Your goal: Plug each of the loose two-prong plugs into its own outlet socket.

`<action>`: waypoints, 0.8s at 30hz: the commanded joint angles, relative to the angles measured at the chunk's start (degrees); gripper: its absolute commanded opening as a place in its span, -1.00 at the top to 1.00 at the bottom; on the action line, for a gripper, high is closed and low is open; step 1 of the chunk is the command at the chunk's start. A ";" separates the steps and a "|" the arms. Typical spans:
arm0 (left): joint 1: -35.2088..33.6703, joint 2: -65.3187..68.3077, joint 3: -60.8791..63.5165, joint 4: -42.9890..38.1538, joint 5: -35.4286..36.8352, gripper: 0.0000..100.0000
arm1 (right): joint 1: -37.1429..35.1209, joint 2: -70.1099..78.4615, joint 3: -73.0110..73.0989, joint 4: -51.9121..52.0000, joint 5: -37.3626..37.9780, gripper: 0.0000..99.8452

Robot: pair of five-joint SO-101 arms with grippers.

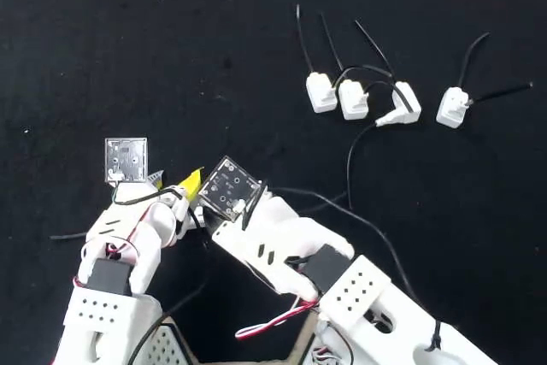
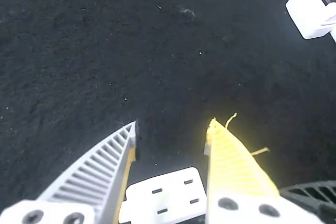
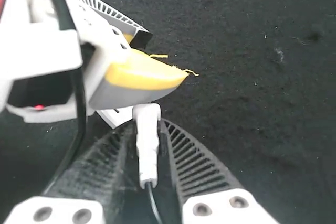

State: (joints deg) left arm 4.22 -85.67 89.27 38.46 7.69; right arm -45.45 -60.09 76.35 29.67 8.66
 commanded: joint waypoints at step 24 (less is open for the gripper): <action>-16.48 9.76 -10.77 4.75 -4.84 0.61 | 2.11 13.67 -14.29 12.84 -5.27 0.98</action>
State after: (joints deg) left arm -11.78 -81.19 83.03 44.09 4.09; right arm -45.36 -52.26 69.14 40.22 4.18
